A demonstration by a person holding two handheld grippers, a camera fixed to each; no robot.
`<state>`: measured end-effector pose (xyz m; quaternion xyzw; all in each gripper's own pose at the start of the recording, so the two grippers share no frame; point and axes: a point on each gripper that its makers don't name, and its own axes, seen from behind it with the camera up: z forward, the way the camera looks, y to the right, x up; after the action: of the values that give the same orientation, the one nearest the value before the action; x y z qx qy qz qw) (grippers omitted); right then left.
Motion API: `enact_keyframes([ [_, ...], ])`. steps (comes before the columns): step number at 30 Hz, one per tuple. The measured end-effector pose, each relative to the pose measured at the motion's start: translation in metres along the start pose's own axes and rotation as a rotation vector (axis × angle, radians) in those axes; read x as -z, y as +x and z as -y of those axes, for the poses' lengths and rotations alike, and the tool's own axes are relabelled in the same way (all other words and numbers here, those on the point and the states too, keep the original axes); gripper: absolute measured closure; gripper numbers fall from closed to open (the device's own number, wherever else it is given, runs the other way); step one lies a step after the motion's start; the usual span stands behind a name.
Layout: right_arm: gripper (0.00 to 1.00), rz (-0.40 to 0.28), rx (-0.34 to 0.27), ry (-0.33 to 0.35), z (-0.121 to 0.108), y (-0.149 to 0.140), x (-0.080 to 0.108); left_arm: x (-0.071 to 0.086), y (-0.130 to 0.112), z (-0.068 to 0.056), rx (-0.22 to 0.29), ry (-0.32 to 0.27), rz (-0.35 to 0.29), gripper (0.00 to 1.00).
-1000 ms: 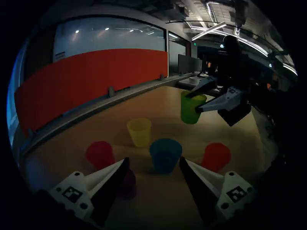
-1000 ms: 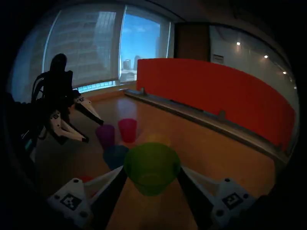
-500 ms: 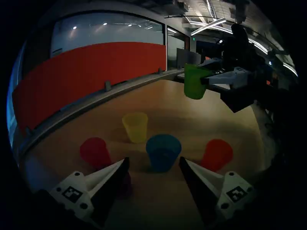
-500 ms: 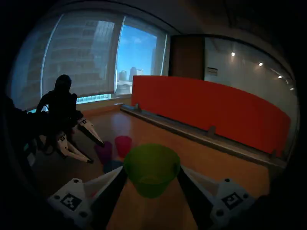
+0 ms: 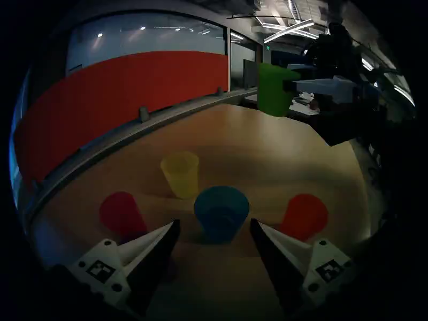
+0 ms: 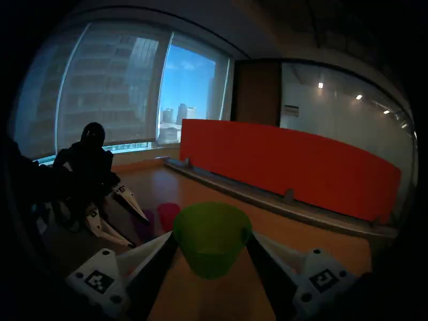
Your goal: Pour water
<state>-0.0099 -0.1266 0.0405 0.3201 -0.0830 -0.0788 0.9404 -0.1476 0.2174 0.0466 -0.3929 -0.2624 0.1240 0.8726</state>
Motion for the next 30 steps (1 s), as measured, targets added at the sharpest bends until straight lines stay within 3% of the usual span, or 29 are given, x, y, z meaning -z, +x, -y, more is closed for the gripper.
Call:
enact_keyframes([
  [30, 0.09, -0.009, 0.009, -0.019, -0.006, 0.004, 0.009, -0.048, -0.005, -0.005, 0.025, -0.005, 0.071, 0.08],
])
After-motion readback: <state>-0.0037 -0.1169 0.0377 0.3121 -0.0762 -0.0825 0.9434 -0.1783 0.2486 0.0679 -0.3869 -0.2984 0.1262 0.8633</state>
